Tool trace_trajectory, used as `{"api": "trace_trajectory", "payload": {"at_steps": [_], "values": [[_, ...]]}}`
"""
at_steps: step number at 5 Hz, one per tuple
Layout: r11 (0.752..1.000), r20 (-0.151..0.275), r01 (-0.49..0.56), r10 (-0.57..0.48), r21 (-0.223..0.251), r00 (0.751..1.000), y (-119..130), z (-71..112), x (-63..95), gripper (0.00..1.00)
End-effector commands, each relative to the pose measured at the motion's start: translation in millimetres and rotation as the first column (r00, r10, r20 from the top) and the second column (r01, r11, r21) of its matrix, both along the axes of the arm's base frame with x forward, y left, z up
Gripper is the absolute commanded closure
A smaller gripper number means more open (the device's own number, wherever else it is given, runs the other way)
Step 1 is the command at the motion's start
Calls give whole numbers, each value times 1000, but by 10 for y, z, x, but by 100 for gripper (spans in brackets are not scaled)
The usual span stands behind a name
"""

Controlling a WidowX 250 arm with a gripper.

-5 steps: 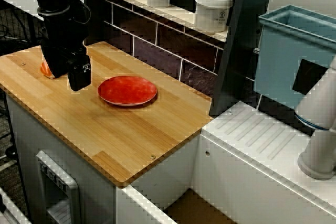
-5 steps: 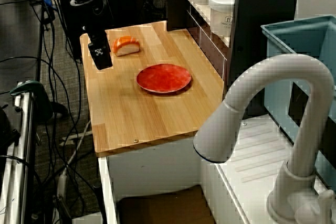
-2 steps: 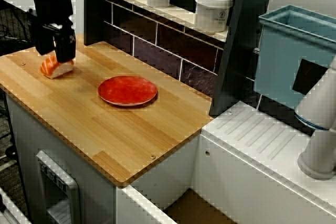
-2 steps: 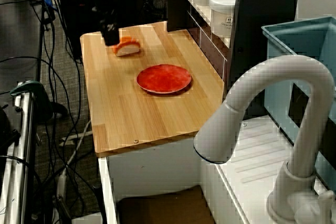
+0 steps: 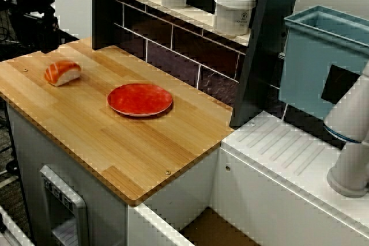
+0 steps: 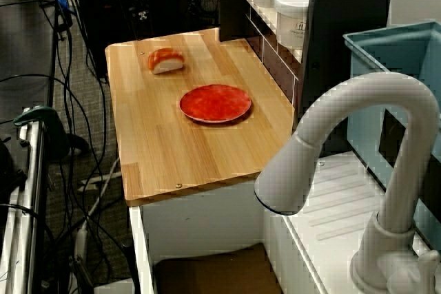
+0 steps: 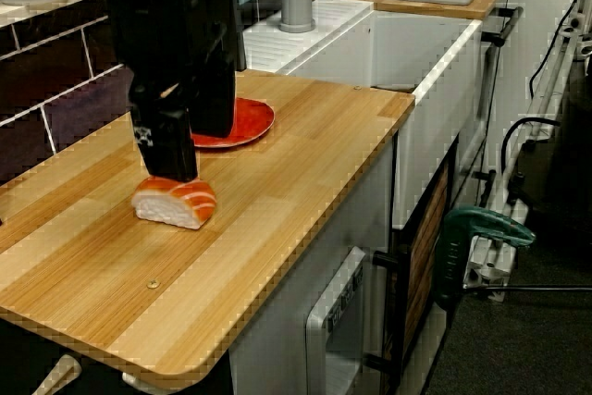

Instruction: Put the object on the plate

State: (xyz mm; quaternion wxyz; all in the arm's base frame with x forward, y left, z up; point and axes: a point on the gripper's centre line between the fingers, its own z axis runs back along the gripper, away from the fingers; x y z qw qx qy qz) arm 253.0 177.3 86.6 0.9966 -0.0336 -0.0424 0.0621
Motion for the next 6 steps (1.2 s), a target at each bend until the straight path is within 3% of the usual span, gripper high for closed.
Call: {"api": "trace_trajectory", "payload": {"at_steps": [1, 3, 4, 6], "values": [[998, 66, -45, 42, 43, 997, 35, -94, 76, 0], [995, 75, -100, 99, 13, 992, -29, 62, 335, 0], [994, 76, -111, 109, 19, 991, -7, 28, 391, 0], [994, 63, -92, 89, 57, 994, -47, -173, 335, 0]]}}
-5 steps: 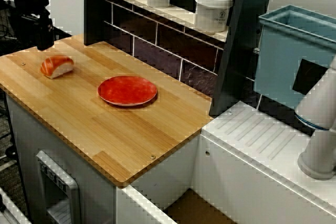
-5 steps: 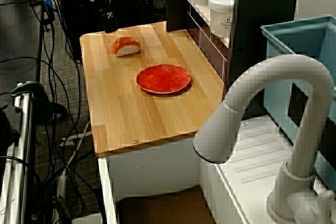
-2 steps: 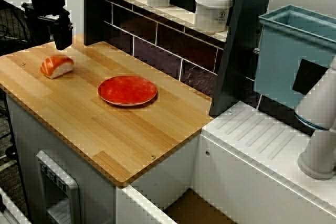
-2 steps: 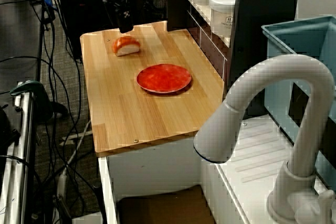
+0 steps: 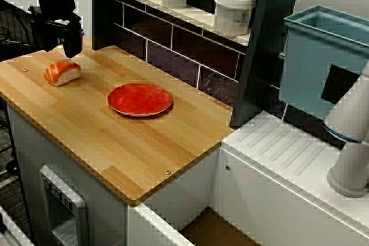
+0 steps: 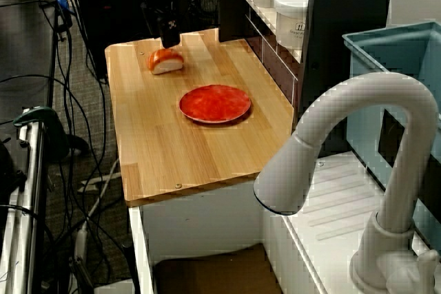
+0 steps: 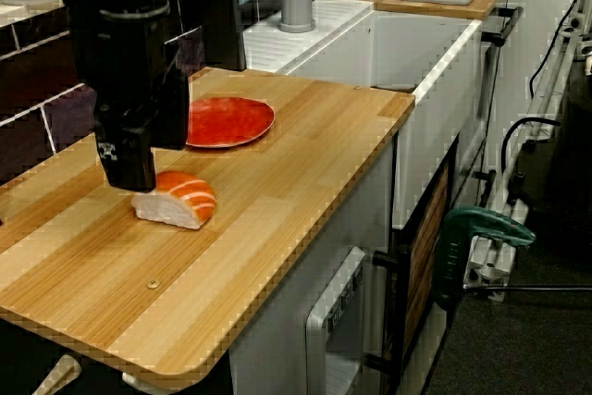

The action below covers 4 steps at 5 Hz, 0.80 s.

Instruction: Put the object on the plate

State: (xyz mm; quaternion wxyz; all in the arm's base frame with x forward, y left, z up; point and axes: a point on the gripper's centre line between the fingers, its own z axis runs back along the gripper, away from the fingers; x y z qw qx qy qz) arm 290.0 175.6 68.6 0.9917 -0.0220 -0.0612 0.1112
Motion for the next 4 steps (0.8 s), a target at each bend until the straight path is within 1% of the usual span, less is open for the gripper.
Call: {"api": "trace_trajectory", "payload": {"at_steps": [1, 2, 3, 4], "values": [[999, 23, 0, -1, 44, 1000, -48, -34, -38, 0], [997, 39, -44, 42, 57, 998, -40, -71, 1, 0], [996, 29, -61, 59, 59, 998, -14, -125, 47, 0], [996, 23, -68, 67, 63, 997, -6, -160, 50, 0]]}}
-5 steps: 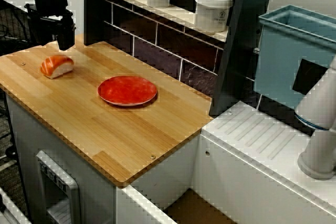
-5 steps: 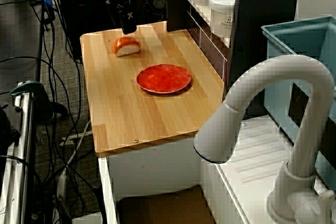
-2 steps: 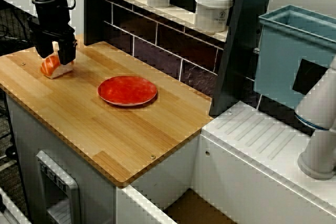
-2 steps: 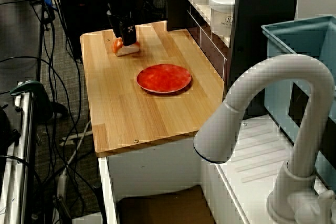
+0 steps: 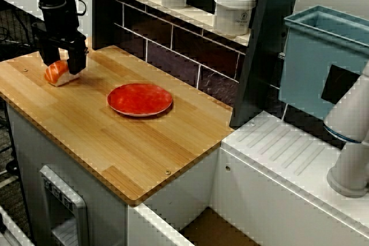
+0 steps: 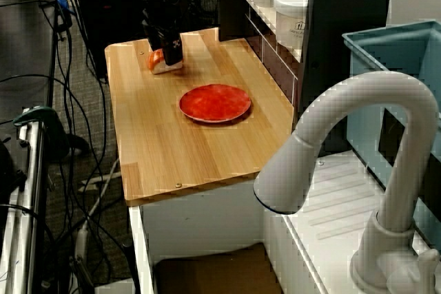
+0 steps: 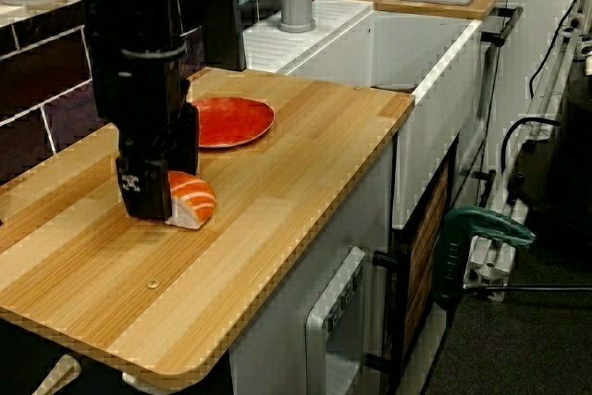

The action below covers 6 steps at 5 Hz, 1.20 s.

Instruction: Put the object on the plate

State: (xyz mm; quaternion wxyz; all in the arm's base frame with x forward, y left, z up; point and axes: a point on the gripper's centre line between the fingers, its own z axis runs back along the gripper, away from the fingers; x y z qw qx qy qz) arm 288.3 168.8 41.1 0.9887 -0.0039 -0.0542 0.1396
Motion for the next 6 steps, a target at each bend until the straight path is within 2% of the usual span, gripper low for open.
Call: {"api": "trace_trajectory", "payload": {"at_steps": [1, 2, 3, 4, 5, 6], "values": [[999, 31, -2, 0, 43, 1000, 37, 81, 31, 0], [999, 27, 6, -7, 33, 1000, 28, 74, 1, 100], [1000, 33, 6, -6, 28, 999, 23, 120, -18, 100], [1000, 33, 16, -16, 0, 999, -15, 274, -26, 100], [996, 43, 67, -65, -62, 997, -187, 655, -63, 100], [988, 77, 127, -121, -83, 990, -393, 893, -164, 100]]}}
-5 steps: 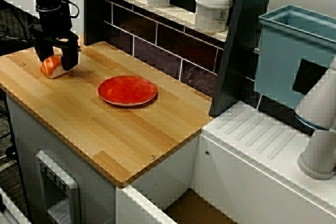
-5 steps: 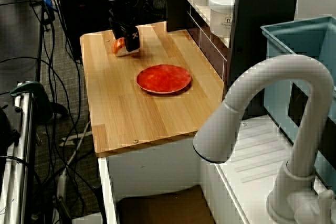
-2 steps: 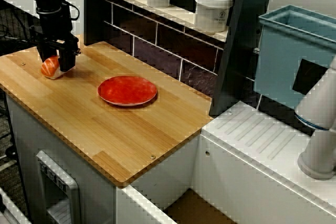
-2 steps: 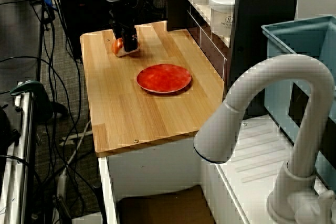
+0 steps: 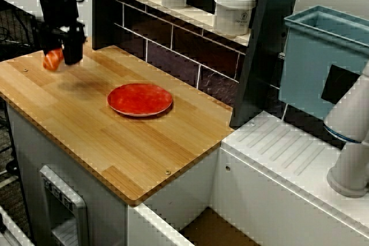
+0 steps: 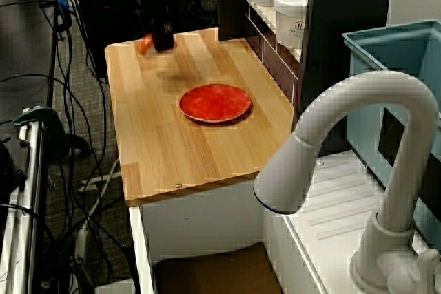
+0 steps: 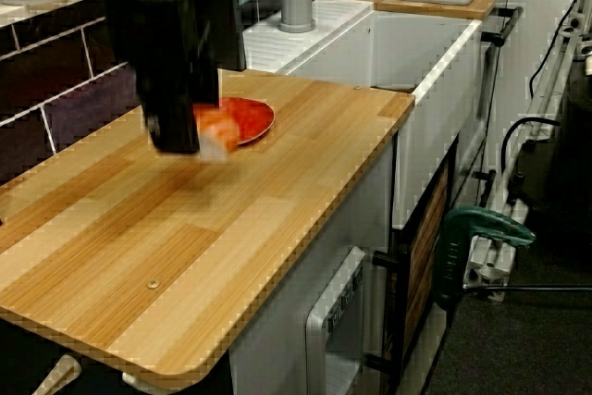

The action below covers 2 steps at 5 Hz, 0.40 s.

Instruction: Put the object on the plate

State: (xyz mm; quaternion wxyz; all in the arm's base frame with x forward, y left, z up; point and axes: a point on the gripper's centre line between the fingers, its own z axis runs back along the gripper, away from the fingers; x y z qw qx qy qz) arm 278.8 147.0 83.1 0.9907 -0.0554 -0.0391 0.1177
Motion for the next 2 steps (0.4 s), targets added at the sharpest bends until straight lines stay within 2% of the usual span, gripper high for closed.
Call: {"api": "trace_trajectory", "payload": {"at_steps": [1, 2], "values": [[995, 114, 99, -101, 17, 988, -406, 507, -84, 100], [994, 100, 103, -107, 42, 989, -694, 370, 37, 100]]}}
